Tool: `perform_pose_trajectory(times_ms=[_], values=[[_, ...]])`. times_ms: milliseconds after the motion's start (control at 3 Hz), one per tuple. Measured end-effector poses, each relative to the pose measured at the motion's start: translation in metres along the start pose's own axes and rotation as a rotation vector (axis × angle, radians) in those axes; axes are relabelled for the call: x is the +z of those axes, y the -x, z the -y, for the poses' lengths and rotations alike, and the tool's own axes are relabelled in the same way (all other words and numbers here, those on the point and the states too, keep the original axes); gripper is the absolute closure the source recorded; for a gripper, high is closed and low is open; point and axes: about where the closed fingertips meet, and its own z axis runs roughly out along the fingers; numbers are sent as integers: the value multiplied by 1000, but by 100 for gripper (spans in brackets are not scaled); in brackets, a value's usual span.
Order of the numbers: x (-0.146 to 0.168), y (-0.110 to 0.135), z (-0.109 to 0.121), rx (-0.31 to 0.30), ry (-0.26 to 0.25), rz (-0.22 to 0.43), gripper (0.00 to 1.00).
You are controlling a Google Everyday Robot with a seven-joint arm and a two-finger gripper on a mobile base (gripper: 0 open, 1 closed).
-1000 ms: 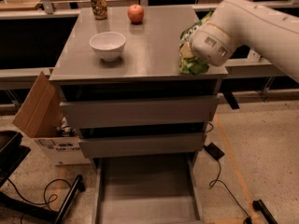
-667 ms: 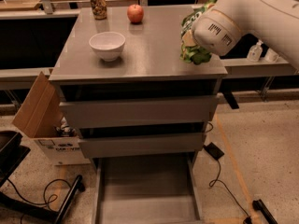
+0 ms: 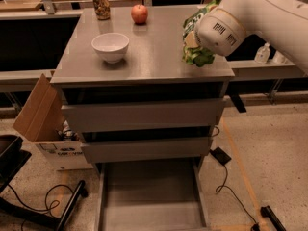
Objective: Pick green rice chip bag from bottom drawer and place on counter
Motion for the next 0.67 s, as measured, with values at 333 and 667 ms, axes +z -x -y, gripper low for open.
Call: perform_pose_trajectory(times_ms=[333,667], values=[[23,21,1,0,48,41,100],[49,60,-6,-8,109,113,100]])
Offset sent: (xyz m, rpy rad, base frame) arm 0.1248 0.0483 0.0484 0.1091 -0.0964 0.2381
